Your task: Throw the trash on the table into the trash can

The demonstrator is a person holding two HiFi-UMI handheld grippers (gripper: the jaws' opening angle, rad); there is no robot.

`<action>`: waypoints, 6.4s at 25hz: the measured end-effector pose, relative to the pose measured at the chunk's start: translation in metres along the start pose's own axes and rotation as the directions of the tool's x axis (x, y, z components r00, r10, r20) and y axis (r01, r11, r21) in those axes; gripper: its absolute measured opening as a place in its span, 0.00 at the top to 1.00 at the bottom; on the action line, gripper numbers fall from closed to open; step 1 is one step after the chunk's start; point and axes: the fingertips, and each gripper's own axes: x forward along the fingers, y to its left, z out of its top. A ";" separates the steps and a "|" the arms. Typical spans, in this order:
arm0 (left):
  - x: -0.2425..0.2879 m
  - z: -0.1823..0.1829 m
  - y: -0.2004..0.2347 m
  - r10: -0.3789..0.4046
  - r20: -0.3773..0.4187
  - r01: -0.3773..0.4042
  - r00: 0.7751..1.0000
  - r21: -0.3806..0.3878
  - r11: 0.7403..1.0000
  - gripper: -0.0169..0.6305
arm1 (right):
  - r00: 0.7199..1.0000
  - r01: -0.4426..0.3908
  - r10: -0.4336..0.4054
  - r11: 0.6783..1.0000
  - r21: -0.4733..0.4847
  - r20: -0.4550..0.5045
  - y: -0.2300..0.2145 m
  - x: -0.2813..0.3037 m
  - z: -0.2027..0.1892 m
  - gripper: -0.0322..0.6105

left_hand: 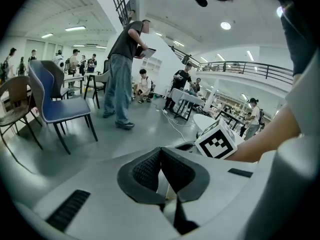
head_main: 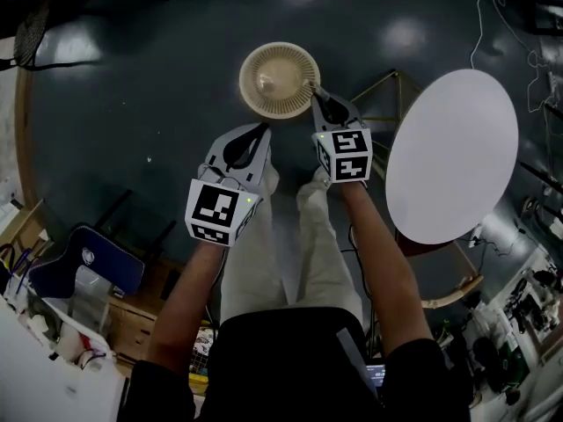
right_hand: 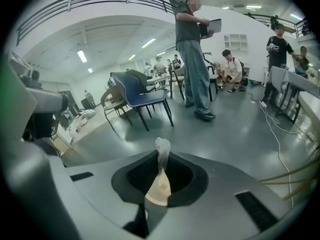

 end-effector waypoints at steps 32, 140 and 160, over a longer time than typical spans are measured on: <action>0.083 -0.109 0.076 -0.056 -0.108 0.065 0.993 0.077 0.995 0.95 | 0.984 -0.030 0.041 0.997 0.068 -0.174 0.004 0.141 -0.105 0.73; -0.372 0.236 -0.335 -0.226 0.452 -0.002 0.863 0.450 0.893 0.95 | 0.717 0.165 -0.026 0.977 -0.133 0.697 0.185 -0.628 0.187 0.92; -0.425 0.200 -0.321 -0.283 0.440 0.043 0.853 0.480 0.876 0.95 | 0.701 0.213 -0.069 0.970 -0.117 0.710 0.250 -0.633 0.163 0.92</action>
